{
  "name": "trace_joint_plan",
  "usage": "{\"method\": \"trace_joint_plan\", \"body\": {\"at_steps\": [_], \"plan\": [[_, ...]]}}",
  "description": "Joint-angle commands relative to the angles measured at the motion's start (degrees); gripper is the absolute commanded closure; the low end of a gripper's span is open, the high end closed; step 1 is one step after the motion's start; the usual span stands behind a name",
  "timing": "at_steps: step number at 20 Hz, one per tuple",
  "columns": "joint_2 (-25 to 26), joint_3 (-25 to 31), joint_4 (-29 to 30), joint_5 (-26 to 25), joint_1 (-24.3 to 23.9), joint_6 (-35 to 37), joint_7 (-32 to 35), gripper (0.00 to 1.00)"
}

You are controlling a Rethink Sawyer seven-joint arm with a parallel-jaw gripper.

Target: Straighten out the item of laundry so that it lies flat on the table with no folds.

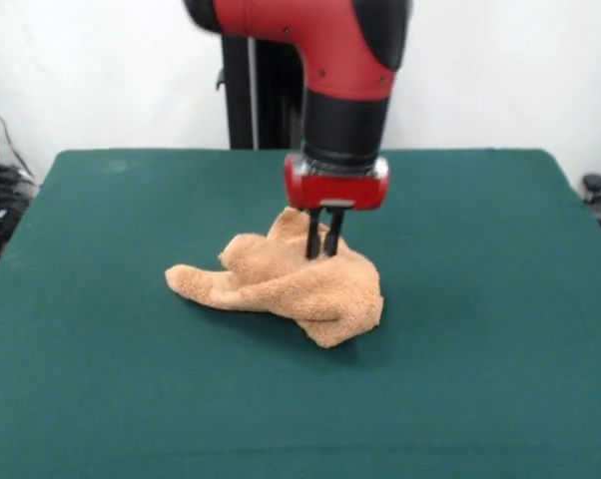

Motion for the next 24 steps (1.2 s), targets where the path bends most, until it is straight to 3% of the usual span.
{"method": "trace_joint_plan", "body": {"at_steps": [1, 5, 8, 16, 18, 24], "plan": [[-10.54, 0.46, 6.95, 5.93, 8.15, 17.71, 13.41, 1.0], [-13.16, -0.82, 7.94, 5.87, 9.28, 22.01, 11.94, 1.0], [-15.52, -0.95, 11.36, 4.3, 7.25, 21.71, 8.36, 1.0], [-12.53, 0.8, 15.23, -5.88, -3.24, 9.63, -0.35, 1.0], [-14.32, 0.8, 15.29, -6.44, -3.03, 10.92, 0.1, 1.0], [-24.57, -1.05, 14.16, -3.66, 4.53, 24.51, 5.64, 1.0]]}}
